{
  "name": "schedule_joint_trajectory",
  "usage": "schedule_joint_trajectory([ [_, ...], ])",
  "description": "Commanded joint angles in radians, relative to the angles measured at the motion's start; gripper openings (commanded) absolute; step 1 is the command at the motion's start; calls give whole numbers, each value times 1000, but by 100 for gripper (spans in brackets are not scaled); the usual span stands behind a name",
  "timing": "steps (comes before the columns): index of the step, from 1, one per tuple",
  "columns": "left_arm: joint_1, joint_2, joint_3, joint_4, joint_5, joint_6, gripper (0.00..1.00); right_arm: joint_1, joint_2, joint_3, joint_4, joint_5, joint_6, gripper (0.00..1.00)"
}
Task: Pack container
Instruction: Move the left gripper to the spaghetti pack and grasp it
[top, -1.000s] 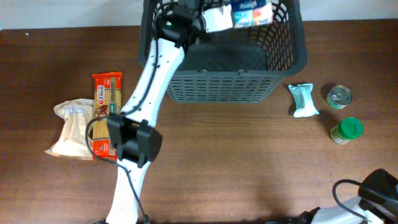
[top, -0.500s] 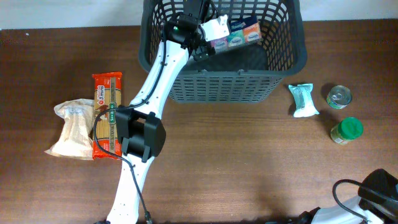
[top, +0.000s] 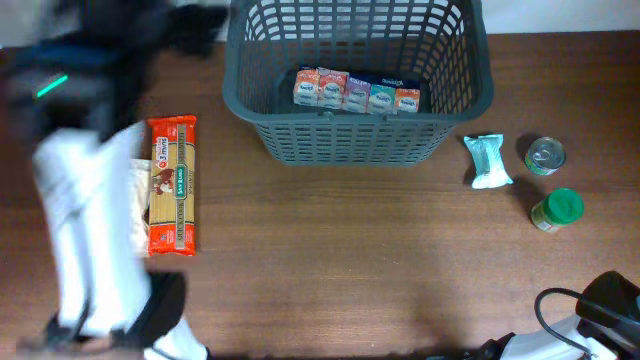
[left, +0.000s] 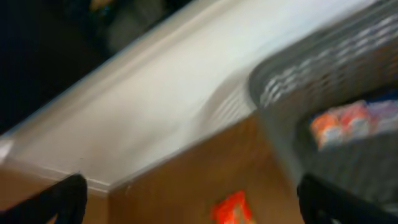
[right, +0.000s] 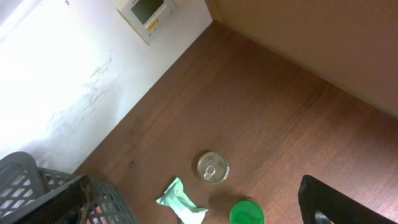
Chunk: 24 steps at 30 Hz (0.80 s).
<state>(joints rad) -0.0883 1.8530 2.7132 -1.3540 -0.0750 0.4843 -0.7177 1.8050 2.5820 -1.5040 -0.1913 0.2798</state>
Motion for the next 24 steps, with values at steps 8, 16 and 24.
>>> schedule_joint_trajectory([
  [8, 318, 171, -224, -334, 163, -330, 89, -3, -13, 2, 0, 9, -1, 99],
  [16, 349, 210, -743, -114, 148, -338, 89, -3, -13, 2, -1, 9, -1, 99],
  [24, 330, 210, -1099, 213, 70, -371, 89, -3, -13, 2, 0, 9, -1, 99],
])
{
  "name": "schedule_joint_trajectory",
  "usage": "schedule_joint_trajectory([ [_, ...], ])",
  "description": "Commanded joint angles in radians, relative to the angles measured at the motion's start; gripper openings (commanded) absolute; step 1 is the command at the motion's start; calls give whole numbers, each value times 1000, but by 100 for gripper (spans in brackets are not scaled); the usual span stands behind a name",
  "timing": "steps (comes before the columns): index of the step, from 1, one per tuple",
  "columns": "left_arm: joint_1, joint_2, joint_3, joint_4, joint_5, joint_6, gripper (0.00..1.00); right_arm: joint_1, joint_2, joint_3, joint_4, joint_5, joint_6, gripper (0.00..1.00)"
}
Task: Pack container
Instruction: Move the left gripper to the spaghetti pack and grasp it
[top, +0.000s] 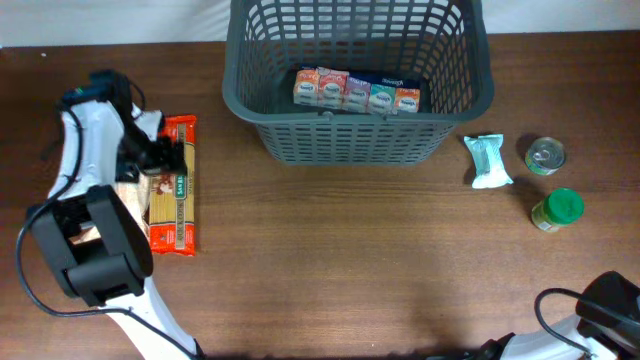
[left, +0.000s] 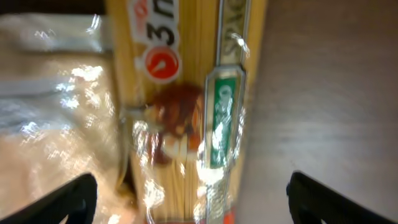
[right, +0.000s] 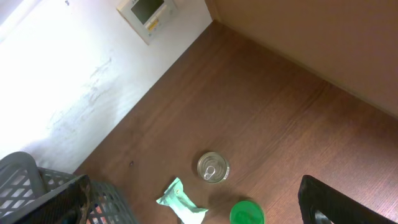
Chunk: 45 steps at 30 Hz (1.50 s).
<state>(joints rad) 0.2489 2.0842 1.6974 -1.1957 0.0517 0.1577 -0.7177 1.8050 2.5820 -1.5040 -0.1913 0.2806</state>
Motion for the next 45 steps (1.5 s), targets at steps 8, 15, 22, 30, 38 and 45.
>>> schedule_joint_trajectory([
  [8, -9, -21, -268, 236, -73, -76, 92, -3, -13, 2, -1, 9, -2, 99],
  [15, -13, -14, -351, 330, -37, -76, 92, -3, -13, 2, 0, 9, -2, 99],
  [22, -15, -5, -384, 358, -5, -76, 89, -3, -13, 2, 0, 9, -2, 99],
  [30, -15, -5, -375, 396, 80, 21, 89, -3, -13, 2, -1, 9, -2, 99],
  [38, -16, -5, -375, 410, 165, 103, 89, -3, -13, 2, 0, 9, -2, 99],
  [45, -21, -5, -375, 411, 196, 169, 89, -3, -13, 2, 0, 9, -2, 99],
])
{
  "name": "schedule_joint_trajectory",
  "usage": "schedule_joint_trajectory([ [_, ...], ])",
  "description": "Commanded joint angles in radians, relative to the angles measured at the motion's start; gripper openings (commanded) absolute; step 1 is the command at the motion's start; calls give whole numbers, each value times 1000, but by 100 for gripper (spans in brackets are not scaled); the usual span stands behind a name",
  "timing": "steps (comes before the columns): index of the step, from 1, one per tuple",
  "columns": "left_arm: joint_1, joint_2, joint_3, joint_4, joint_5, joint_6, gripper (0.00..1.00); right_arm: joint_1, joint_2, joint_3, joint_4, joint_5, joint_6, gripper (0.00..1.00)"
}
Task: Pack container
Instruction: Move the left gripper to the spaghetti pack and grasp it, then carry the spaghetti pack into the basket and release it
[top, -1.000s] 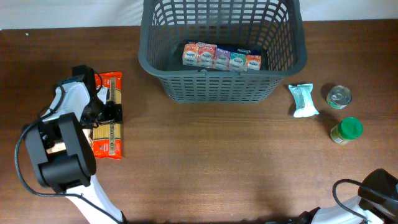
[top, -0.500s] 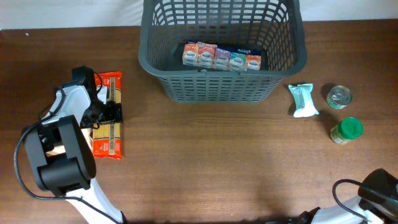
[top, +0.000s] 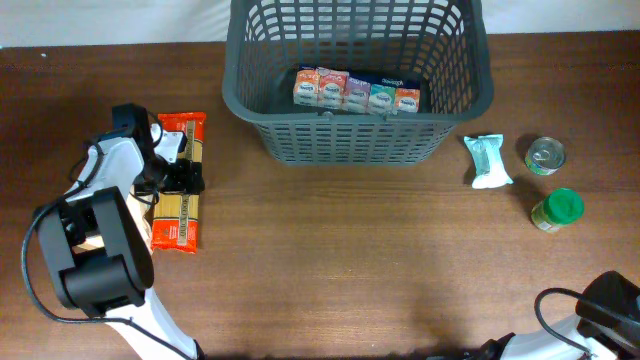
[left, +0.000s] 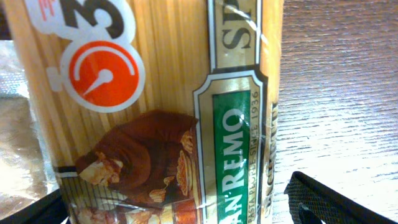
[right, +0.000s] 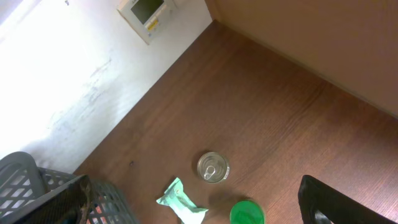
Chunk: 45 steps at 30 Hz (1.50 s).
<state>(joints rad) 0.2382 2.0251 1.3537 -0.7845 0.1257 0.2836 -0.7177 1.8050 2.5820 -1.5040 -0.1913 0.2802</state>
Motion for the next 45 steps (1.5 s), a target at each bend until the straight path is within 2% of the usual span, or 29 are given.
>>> schedule_joint_trajectory([
  [1, -11, 55, -31, 0, 121, 43, 89, -3, -13, 2, 0, 9, -2, 98],
  [2, -11, 55, -31, 0, 121, 43, 89, -3, -13, 2, -1, 9, -2, 99],
  [3, -11, 55, -31, 1, 121, 43, 77, -3, -13, 2, 0, 9, -2, 99],
  [7, -11, 55, -31, 18, 54, -6, 5, -3, -13, 2, 0, 9, -2, 99],
  [8, -11, 55, -31, 18, 43, -6, 2, -3, -13, 2, 0, 9, -2, 99],
  [13, -11, 53, 36, -53, -2, -6, 2, -3, -13, 2, -1, 9, -2, 99],
  [16, -11, 41, 244, -198, -3, -6, 2, -3, -13, 2, -1, 9, -2, 99],
  [21, -19, 34, 711, -401, -2, -6, 2, -3, -13, 2, 0, 9, -2, 99],
  [26, -67, 33, 1153, -410, 5, 8, 2, -3, -13, 2, 0, 9, -2, 99],
  [28, -119, 33, 1338, -357, 4, 101, 2, -3, -13, 2, 0, 9, -2, 99],
  [31, -197, 33, 1476, -288, 5, 245, 2, -3, -13, 2, 0, 9, -2, 99],
  [34, -312, 33, 1530, -242, 8, 475, 2, -3, -13, 2, 0, 9, -2, 99],
  [38, -475, 50, 1512, -233, 8, 736, 2, -3, -13, 2, -1, 9, -2, 99],
  [42, -599, 119, 1479, -233, 7, 831, 2, -3, -13, 2, 0, 9, -2, 99],
  [45, -652, 193, 1453, -233, -9, 841, 2, -3, -13, 2, 0, 9, -2, 99],
])
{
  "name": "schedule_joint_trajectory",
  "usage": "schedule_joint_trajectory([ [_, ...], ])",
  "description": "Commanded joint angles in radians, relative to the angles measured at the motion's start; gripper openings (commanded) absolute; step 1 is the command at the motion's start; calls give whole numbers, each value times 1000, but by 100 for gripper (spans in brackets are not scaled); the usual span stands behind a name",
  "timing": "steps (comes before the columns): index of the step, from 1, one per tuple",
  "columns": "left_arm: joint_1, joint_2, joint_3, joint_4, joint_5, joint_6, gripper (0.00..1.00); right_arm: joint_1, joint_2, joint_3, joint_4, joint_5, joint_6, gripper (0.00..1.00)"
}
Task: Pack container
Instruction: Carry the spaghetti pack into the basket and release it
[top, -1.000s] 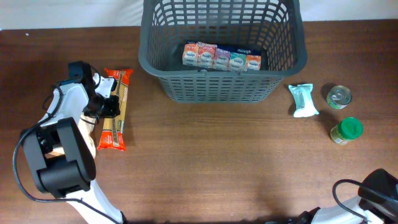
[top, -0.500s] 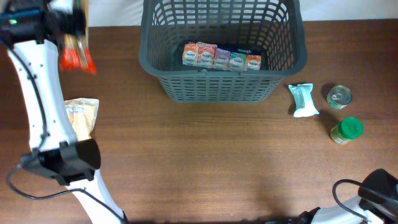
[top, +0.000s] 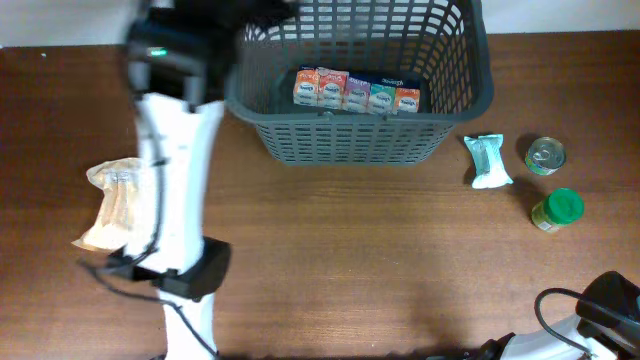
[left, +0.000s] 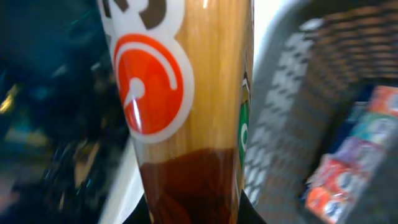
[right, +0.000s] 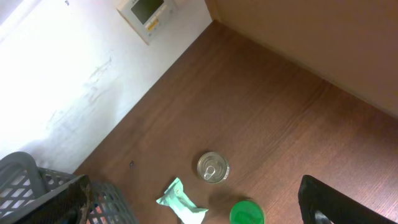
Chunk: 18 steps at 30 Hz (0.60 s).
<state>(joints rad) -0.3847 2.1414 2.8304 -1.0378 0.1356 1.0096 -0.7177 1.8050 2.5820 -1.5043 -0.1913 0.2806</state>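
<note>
My left gripper (left: 193, 214) is shut on the spaghetti pack (left: 180, 93), which fills the left wrist view with its orange label upright. The arm is raised and blurred at the left rim of the grey basket (top: 355, 145) in the overhead view; the pack itself does not show there. A row of small cartons (top: 355, 92) lies inside the basket. My right gripper (right: 196, 208) stands open, high above the table's right end, holding nothing.
A clear bag of pale food (top: 115, 200) lies on the table at the left. Right of the basket lie a mint-green packet (top: 488, 160), a tin can (top: 545, 155) and a green-lidded jar (top: 556, 208). A wall runs behind the basket.
The spaghetti pack has left the table beside the clear bag and is now held up by my left gripper next to the basket's left rim. The right arm has not moved.
My left arm was first a blur over the table's left side, with the spaghetti pack lying by the clear bag. Then the gripper stood open over the pack, then pressed close onto it. Now the pack is lifted to the basket.
</note>
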Motion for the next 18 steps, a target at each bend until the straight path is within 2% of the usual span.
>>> schedule_joint_trajectory([
  [1, -40, 103, -31, 20, -28, 115, 2, -3, -13, 2, 0, 9, -2, 99],
  [8, -84, 304, -35, 9, -163, 134, 2, -3, -13, 2, 0, 9, -2, 98],
  [14, -92, 371, -36, -140, -149, 148, 1, -3, -13, 2, 0, 9, -2, 99],
  [18, -98, 372, -36, -246, -76, 165, 2, -3, -13, 2, 0, 9, -2, 99],
])
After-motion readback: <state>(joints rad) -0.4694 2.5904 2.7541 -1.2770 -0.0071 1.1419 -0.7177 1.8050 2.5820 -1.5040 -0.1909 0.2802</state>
